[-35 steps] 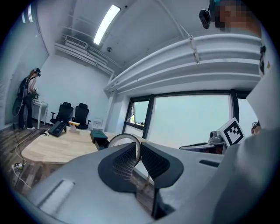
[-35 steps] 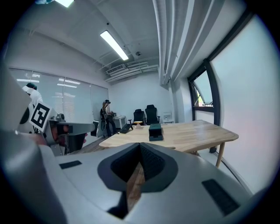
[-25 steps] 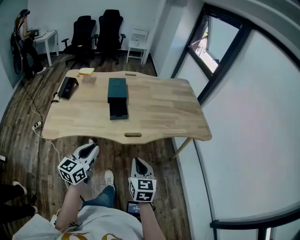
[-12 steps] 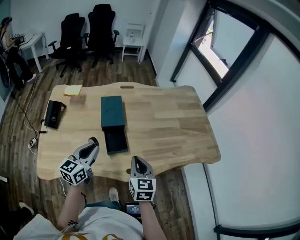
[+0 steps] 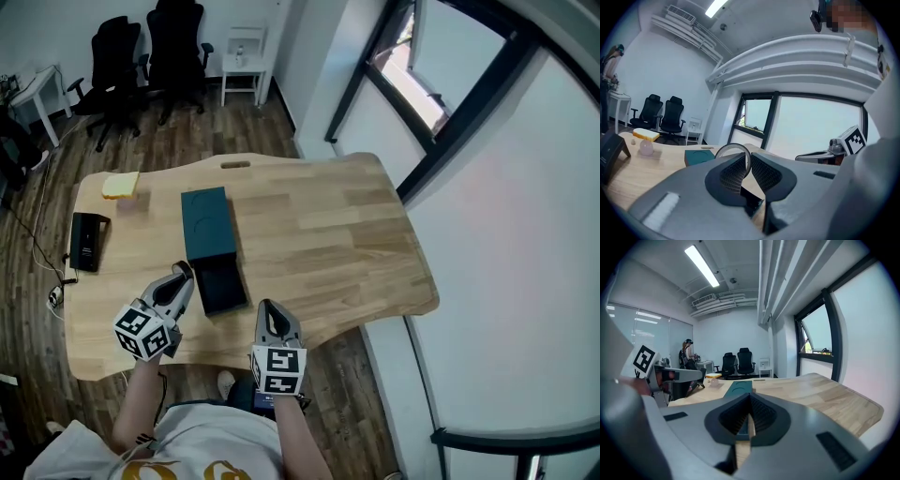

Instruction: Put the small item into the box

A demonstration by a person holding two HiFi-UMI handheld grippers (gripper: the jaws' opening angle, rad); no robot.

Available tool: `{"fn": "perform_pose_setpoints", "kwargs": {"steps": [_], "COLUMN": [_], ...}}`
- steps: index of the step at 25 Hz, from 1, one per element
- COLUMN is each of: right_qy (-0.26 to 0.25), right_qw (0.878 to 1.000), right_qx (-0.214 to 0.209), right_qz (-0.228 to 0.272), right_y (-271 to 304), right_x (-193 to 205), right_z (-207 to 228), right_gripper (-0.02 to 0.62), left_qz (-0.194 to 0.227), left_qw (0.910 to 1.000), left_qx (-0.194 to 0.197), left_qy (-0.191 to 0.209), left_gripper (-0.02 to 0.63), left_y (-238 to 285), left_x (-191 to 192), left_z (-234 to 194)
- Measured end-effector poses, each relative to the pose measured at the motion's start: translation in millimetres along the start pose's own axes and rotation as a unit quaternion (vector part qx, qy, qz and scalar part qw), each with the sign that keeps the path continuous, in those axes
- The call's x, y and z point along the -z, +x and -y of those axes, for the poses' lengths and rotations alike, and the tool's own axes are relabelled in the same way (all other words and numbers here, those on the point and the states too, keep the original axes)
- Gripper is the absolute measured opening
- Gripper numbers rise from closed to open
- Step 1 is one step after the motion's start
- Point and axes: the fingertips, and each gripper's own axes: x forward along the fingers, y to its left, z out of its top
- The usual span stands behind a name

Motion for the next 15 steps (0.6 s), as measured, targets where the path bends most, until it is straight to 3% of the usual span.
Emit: {"fn": "perform_pose_setpoints", "kwargs": {"steps": [15], "right_qy": [-0.011], "right_qw": [1.000], "right_qx": [-0.017], "right_qz": [0.013], "right_y": [12.2], "right_x": [-9.6], "right_z": [-6.6], "right_gripper": [0.005], "left_qz": [-0.005], "left_qw": [0.9999], "left_qx": [-0.001], "left_qy": [0.013], "left_gripper": [0.041], "left_y": [0.2], "left_x": [-7.3], "left_z": [-3.6]}}
